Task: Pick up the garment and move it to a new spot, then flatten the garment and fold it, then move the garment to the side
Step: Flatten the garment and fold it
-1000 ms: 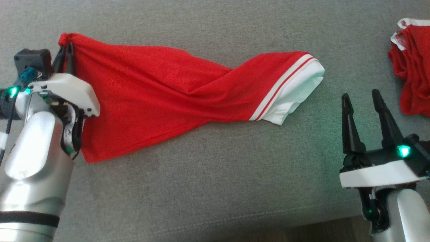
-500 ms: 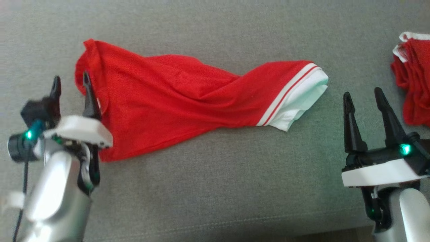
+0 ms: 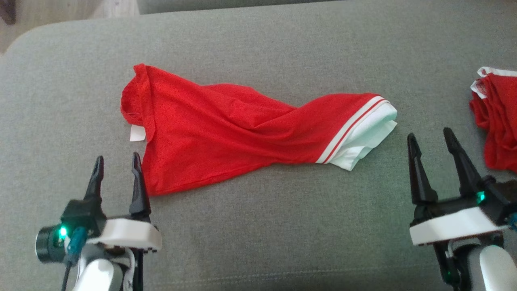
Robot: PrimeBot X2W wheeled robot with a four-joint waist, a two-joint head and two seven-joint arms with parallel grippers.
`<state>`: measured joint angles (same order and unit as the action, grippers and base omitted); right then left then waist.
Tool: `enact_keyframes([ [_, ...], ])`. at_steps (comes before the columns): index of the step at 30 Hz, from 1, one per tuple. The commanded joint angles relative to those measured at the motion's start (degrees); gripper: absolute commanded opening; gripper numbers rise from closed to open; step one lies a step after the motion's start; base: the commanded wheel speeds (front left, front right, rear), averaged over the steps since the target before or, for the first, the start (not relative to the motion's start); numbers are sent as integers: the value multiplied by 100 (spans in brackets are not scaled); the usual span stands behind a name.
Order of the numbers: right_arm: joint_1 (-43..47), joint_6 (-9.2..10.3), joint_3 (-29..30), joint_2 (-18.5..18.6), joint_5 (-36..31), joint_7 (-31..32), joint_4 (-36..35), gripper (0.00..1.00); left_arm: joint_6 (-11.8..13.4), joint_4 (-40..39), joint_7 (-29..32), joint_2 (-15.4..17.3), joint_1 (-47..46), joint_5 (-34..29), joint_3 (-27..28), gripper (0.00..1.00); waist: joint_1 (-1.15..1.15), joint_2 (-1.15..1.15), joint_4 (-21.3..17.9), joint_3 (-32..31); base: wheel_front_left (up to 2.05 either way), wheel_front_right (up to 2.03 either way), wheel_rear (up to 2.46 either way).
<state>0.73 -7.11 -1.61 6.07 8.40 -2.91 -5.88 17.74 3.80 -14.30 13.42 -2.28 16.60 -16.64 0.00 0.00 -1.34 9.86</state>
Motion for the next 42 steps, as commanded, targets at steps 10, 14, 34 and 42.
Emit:
enact_keyframes([
  [10,154,-37,-94,29,-47,123,-309,100,83,-383,-33,162,103,-126,73,100,0,0,38,-147,0,0,0],
  [14,174,-37,-106,12,-48,148,-350,100,94,-418,-15,180,93,-154,34,100,0,0,35,-140,0,0,0],
  [34,6,-37,-188,6,43,121,-284,100,-481,501,729,226,-415,440,-103,100,0,0,-17,199,0,0,0],
  [42,-67,-37,-195,37,95,98,-216,100,-769,1225,1229,185,-599,945,-32,100,0,0,-75,343,0,0,0],
])
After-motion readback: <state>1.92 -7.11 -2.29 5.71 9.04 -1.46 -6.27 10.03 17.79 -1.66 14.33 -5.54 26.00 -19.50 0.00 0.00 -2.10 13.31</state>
